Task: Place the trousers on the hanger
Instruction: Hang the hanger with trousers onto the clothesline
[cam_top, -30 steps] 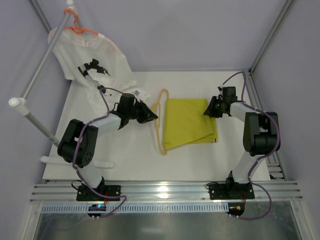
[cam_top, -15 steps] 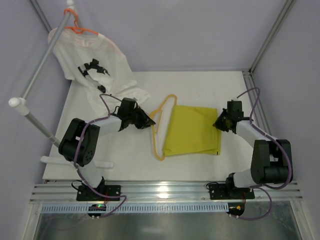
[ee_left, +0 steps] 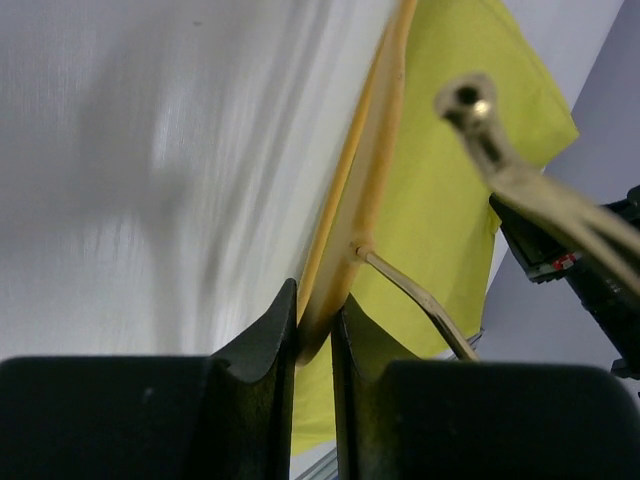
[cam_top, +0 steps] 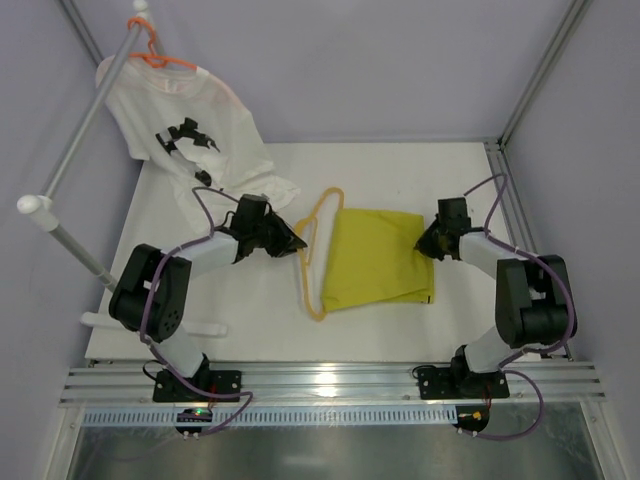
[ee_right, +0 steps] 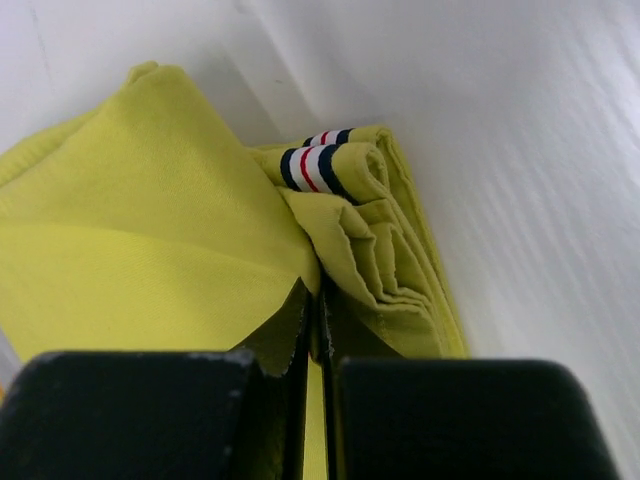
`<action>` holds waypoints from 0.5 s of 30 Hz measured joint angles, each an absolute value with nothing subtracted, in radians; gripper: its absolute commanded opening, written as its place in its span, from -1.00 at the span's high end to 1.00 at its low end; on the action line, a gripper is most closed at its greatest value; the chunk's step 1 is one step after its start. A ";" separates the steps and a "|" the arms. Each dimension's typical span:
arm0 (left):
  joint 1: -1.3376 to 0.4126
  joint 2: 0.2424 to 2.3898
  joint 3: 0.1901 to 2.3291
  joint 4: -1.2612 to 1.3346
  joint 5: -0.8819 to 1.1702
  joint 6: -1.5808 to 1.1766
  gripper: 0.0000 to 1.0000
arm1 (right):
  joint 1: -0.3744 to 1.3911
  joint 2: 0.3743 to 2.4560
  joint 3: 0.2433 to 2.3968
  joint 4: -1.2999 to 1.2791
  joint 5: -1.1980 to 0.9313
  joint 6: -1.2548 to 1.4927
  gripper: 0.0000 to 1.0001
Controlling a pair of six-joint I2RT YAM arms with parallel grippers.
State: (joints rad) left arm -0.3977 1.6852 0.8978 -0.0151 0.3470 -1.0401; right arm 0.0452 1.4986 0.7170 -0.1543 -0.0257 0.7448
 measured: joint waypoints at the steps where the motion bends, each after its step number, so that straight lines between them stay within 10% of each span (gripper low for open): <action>1: -0.392 1.678 0.898 -0.014 0.345 -1.039 1.00 | 0.068 1.536 0.764 -0.167 -0.018 0.733 0.92; 15: -0.390 1.650 0.883 0.094 0.421 -1.068 0.99 | 0.227 1.774 1.112 -0.248 0.030 0.718 0.92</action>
State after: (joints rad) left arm -0.3904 1.6501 0.8829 0.0937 0.4210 -1.0676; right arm 0.2268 1.7741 1.1118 -0.2481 0.0299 0.7181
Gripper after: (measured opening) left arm 0.146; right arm 0.043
